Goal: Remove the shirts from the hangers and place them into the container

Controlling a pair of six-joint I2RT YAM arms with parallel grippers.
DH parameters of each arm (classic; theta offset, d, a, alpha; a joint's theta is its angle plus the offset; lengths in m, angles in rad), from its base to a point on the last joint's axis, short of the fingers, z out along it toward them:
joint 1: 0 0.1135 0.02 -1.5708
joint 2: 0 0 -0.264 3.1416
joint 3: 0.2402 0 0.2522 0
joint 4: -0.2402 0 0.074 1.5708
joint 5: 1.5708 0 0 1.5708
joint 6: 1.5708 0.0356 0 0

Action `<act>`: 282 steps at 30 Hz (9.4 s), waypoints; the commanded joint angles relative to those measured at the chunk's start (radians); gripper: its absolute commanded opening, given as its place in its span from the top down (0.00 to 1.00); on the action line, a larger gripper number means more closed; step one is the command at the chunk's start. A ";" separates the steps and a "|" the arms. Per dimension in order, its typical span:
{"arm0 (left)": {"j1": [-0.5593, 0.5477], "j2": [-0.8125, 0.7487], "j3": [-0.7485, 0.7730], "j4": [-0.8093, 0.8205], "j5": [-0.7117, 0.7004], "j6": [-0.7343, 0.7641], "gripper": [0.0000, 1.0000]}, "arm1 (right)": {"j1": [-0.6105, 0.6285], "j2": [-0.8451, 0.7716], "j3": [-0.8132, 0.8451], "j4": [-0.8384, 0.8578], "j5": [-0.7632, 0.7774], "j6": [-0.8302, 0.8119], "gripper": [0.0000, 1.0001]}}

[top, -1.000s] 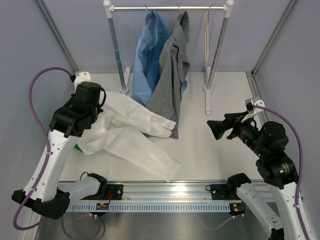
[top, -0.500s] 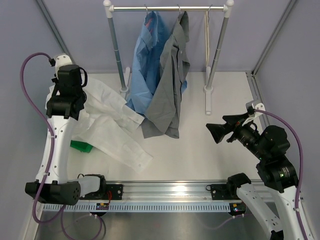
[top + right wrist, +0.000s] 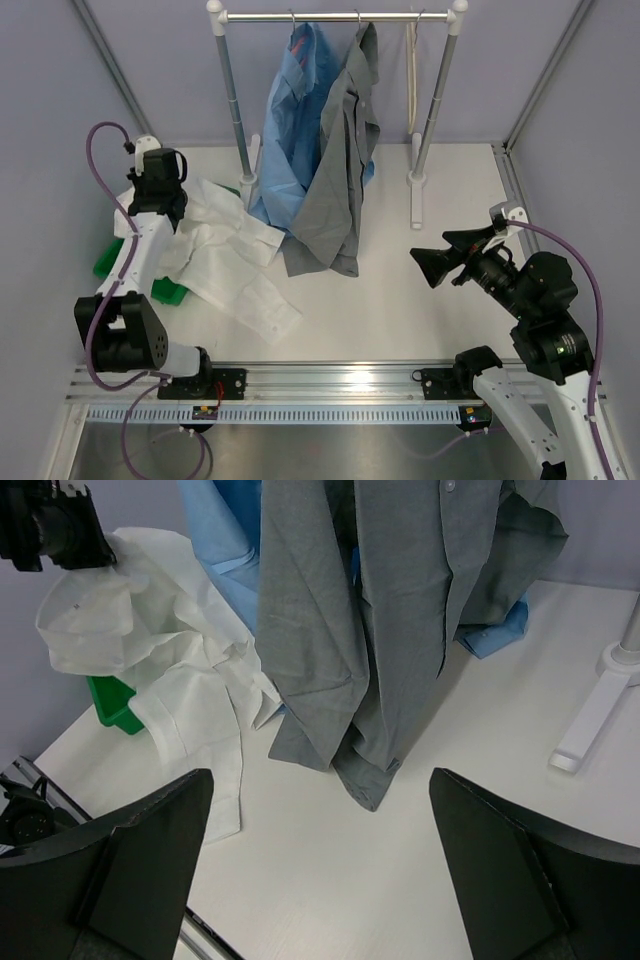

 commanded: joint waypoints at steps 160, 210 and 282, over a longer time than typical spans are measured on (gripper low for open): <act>0.094 0.392 -0.064 -0.154 -0.077 -0.384 0.67 | 0.024 -0.037 -0.039 0.043 -0.006 0.004 0.00; 0.062 -0.181 -0.246 -0.320 0.367 -0.439 0.15 | 0.024 -0.057 -0.047 0.052 -0.024 0.010 0.01; -0.696 0.290 -0.123 -0.188 -0.043 -0.573 0.01 | 0.024 -0.026 -0.052 0.046 -0.021 0.016 0.01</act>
